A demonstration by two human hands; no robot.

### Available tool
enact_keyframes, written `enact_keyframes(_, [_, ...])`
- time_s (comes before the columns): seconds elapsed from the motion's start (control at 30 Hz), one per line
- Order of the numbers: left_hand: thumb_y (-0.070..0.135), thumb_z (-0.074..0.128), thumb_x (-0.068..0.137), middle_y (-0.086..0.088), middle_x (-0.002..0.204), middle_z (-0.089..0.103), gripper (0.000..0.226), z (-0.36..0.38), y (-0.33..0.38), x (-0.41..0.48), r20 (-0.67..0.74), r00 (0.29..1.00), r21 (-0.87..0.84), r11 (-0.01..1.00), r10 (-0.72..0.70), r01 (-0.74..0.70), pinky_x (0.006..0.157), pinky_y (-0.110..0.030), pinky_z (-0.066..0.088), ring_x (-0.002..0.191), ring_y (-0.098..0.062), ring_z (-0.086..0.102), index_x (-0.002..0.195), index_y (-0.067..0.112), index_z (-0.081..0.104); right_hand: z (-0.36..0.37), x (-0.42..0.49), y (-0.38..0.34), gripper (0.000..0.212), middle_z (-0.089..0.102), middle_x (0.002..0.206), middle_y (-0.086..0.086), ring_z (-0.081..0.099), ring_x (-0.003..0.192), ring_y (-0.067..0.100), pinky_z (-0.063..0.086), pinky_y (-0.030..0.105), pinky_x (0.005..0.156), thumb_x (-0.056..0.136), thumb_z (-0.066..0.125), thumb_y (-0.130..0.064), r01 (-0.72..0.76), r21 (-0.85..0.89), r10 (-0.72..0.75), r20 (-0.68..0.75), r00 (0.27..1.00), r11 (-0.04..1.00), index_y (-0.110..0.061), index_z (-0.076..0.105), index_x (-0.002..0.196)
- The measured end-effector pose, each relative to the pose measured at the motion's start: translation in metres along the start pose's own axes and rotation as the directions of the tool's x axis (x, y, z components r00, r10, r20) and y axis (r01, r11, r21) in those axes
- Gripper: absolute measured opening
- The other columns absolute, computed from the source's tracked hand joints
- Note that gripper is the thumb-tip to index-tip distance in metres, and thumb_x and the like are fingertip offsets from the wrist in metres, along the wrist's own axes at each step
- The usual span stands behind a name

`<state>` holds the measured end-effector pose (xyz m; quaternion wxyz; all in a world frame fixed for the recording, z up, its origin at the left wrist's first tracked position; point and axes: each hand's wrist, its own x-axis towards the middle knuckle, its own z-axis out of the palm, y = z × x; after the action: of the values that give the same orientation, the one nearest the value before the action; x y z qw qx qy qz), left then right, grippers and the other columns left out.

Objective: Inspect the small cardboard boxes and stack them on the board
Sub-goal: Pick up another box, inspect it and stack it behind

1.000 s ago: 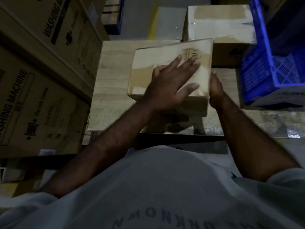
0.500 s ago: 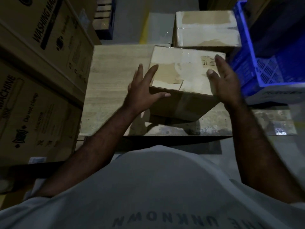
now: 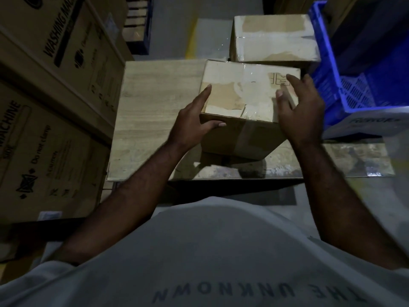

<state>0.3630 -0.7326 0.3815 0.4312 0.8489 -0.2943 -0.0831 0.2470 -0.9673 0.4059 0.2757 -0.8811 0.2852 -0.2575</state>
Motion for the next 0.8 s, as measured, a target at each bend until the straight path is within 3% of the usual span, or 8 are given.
enact_keyframes(0.1, [0.035, 0.087, 0.078, -0.003, 0.158, 0.045, 0.096, 0.001, 0.002, -0.004, -0.029, 0.999, -0.017, 0.999, -0.028, 0.028, 0.118, -0.028, 0.037, 0.143, -0.006, 0.036, 0.158, 0.018, 0.037, 0.015, -0.019, 0.002, 0.051, 0.040, 0.163, 0.013, 0.038, 0.151, 0.026, 0.037, 0.032, 0.118, 0.100, 0.056, -0.045, -0.139, 0.155, 0.139, 0.011, 0.990, 0.978, -0.025, 0.058, 0.148])
enact_keyframes(0.2, [0.035, 0.087, 0.079, 0.001, 0.159, 0.045, 0.092, 0.003, 0.002, -0.010, -0.041, 0.997, -0.088, 0.994, -0.069, 0.065, 0.116, -0.043, 0.042, 0.147, -0.013, 0.038, 0.157, 0.022, 0.040, 0.017, -0.026, 0.007, 0.051, 0.052, 0.156, 0.004, 0.044, 0.147, 0.016, 0.045, 0.036, 0.116, 0.101, 0.056, -0.044, -0.173, 0.287, 0.171, 0.031, 0.985, 0.942, -0.023, 0.058, 0.148])
enact_keyframes(0.3, [0.036, 0.086, 0.080, 0.001, 0.159, 0.044, 0.091, 0.006, 0.004, -0.010, -0.045, 0.995, -0.115, 0.990, -0.090, 0.085, 0.121, -0.039, 0.036, 0.147, -0.009, 0.035, 0.157, 0.021, 0.039, 0.012, -0.025, 0.004, 0.049, 0.056, 0.152, 0.000, 0.049, 0.136, 0.002, 0.046, 0.017, 0.106, 0.103, 0.059, -0.037, -0.180, 0.312, 0.172, 0.054, 0.984, 0.933, -0.020, 0.056, 0.150])
enact_keyframes(0.4, [0.034, 0.085, 0.081, -0.003, 0.159, 0.045, 0.090, 0.006, 0.008, -0.009, -0.063, 0.994, -0.091, 0.993, -0.087, 0.081, 0.121, -0.032, 0.034, 0.145, -0.006, 0.035, 0.157, 0.017, 0.039, 0.012, -0.022, 0.002, 0.050, 0.058, 0.150, 0.000, 0.051, 0.134, 0.003, 0.051, 0.030, 0.109, 0.101, 0.063, -0.038, -0.206, 0.343, 0.193, 0.072, 0.979, 0.917, -0.021, 0.058, 0.148])
enact_keyframes(0.47, [0.031, 0.085, 0.082, -0.007, 0.156, 0.048, 0.087, 0.002, 0.010, -0.010, -0.095, 0.994, -0.071, 0.996, -0.053, 0.047, 0.119, -0.037, 0.039, 0.143, -0.010, 0.039, 0.155, 0.013, 0.042, 0.013, -0.022, 0.000, 0.050, 0.059, 0.148, -0.001, 0.055, 0.134, 0.007, 0.053, 0.039, 0.109, 0.099, 0.065, -0.040, -0.213, 0.374, 0.197, 0.081, 0.977, 0.902, -0.023, 0.060, 0.145])
enact_keyframes(0.57, [0.029, 0.085, 0.082, -0.010, 0.150, 0.054, 0.081, -0.011, 0.014, -0.008, -0.181, 0.983, -0.032, 0.998, 0.038, -0.045, 0.110, -0.041, 0.050, 0.138, -0.018, 0.049, 0.151, 0.009, 0.046, 0.017, -0.024, -0.005, 0.049, 0.059, 0.148, -0.002, 0.056, 0.135, 0.009, 0.055, 0.040, 0.107, 0.100, 0.065, -0.039, -0.215, 0.447, 0.197, 0.087, 0.977, 0.868, -0.021, 0.060, 0.146])
enact_keyframes(0.67, [0.036, 0.085, 0.081, -0.012, 0.147, 0.056, 0.084, -0.028, 0.026, -0.001, -0.266, 0.948, 0.071, 0.984, 0.177, -0.164, 0.110, -0.032, 0.049, 0.135, -0.020, 0.053, 0.150, 0.008, 0.046, 0.030, -0.025, -0.007, 0.052, 0.056, 0.151, -0.002, 0.055, 0.136, 0.011, 0.054, 0.039, 0.108, 0.101, 0.065, -0.038, -0.281, 0.589, 0.254, 0.131, 0.958, 0.757, -0.020, 0.056, 0.149])
enact_keyframes(0.8, [0.036, 0.083, 0.082, -0.015, 0.150, 0.053, 0.083, -0.033, 0.041, 0.015, -0.195, 0.921, 0.260, 0.923, 0.337, -0.283, 0.114, -0.044, 0.044, 0.139, -0.031, 0.051, 0.151, 0.009, 0.046, 0.057, -0.028, 0.001, 0.061, 0.059, 0.147, 0.007, 0.062, 0.130, 0.026, 0.059, 0.048, 0.098, 0.098, 0.068, -0.041, -0.495, 0.745, 0.334, 0.374, 0.865, 0.446, -0.019, 0.050, 0.152])
